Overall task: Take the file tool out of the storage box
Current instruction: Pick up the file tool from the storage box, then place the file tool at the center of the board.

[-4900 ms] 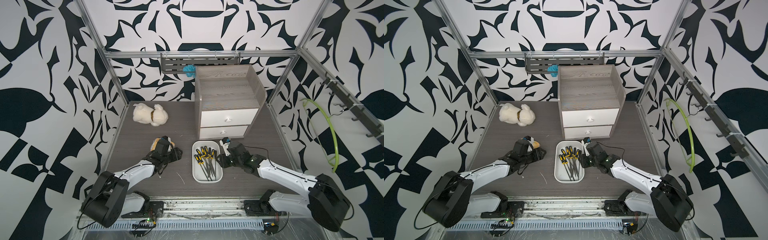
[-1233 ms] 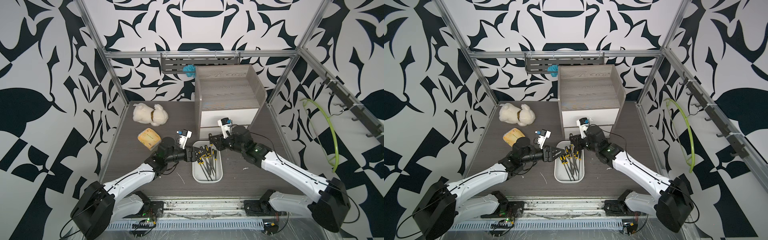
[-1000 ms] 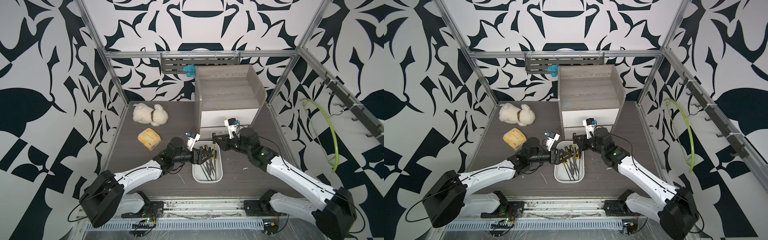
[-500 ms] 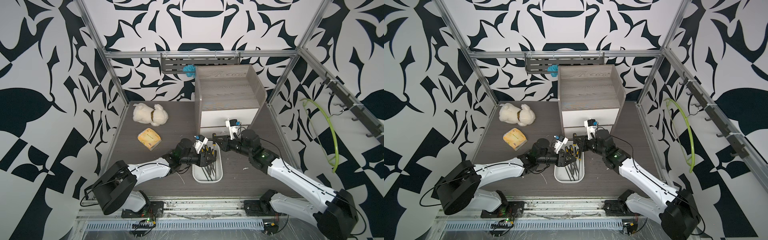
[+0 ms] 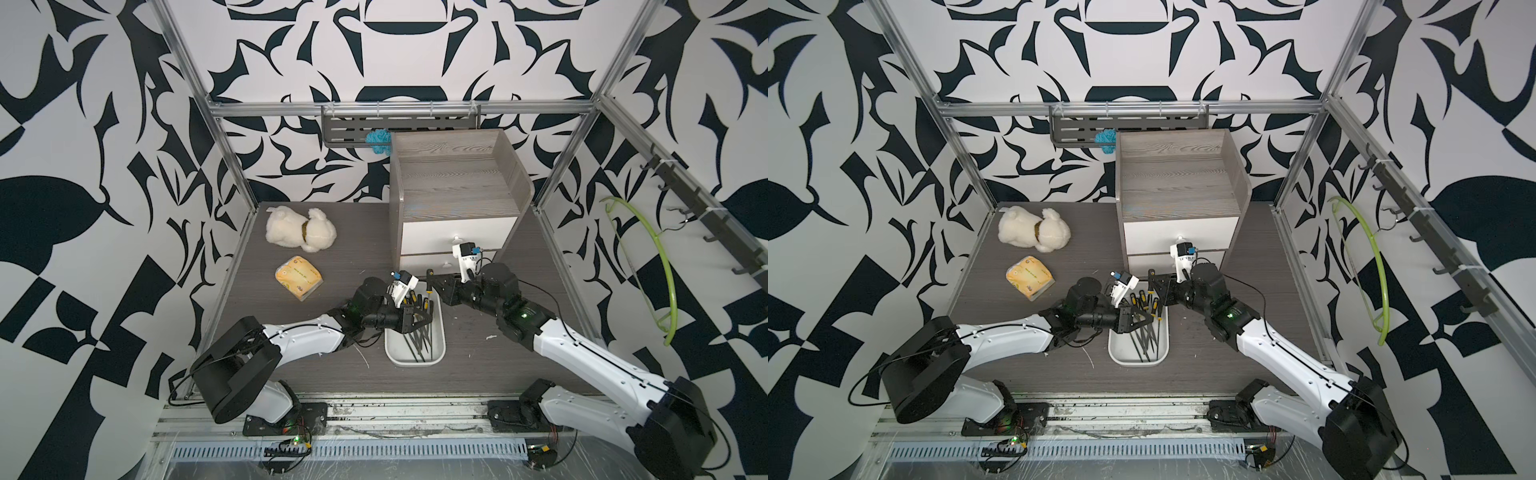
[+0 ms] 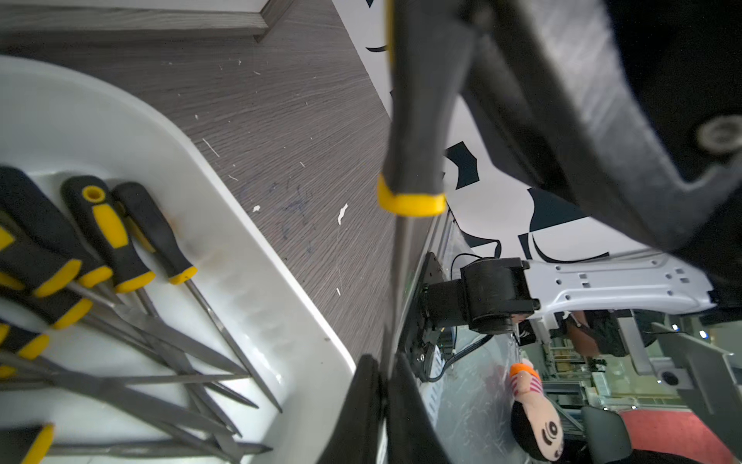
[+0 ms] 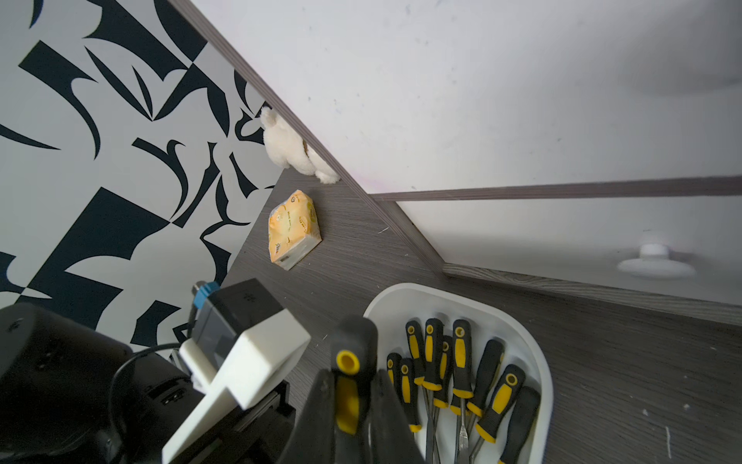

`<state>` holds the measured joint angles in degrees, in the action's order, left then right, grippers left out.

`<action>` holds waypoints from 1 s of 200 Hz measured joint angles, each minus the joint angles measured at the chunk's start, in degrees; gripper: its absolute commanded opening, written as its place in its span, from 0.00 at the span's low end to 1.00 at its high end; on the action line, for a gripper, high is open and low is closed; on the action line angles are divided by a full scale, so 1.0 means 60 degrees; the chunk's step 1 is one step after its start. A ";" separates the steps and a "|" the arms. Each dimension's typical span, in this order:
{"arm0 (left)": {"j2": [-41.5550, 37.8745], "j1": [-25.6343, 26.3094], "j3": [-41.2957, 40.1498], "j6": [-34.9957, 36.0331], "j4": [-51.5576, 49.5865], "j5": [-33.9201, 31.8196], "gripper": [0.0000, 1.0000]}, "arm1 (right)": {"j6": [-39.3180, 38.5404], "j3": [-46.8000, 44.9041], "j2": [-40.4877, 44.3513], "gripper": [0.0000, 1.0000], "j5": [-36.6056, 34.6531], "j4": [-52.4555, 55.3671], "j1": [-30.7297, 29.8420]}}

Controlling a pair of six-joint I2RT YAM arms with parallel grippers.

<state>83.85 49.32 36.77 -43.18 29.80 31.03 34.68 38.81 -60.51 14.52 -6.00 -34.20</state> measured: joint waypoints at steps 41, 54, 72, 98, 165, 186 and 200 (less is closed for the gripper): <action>0.0058 0.0022 0.0073 -0.0025 0.0004 -0.0007 0.00 | 0.0051 -0.0036 -0.0004 0.00 -0.0044 -0.0131 0.0000; 0.0113 0.0022 0.0084 -0.0066 -0.0007 -0.0011 0.00 | 0.0055 -0.0073 0.0018 0.00 -0.0062 -0.0197 0.0000; 0.0175 0.0015 0.0084 -0.0080 -0.0047 -0.0018 0.00 | 0.0109 -0.0117 0.0036 0.14 -0.0066 -0.0277 0.0007; 0.0171 0.0015 0.0084 -0.0055 -0.0124 -0.0076 0.00 | 0.0131 -0.0138 0.0036 0.24 -0.0062 -0.0273 0.0007; -0.1362 -0.0051 0.1606 0.1275 -0.5388 -0.2331 0.00 | -0.0288 -0.0022 0.0022 0.30 -0.0004 0.0266 0.0007; -0.2575 -0.0062 0.1963 0.1530 -0.7388 -0.3643 0.00 | -0.0481 0.0372 -0.0266 0.30 0.0182 0.0772 0.0004; -0.2954 -0.0120 0.2197 0.1632 -0.8684 -0.4393 0.00 | -0.0597 0.0772 -0.0699 0.30 0.0299 0.1060 -0.0073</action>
<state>66.13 48.60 49.95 -33.39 -22.31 4.67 31.09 43.44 -64.71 16.32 0.36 -34.63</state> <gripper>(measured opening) 0.061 0.297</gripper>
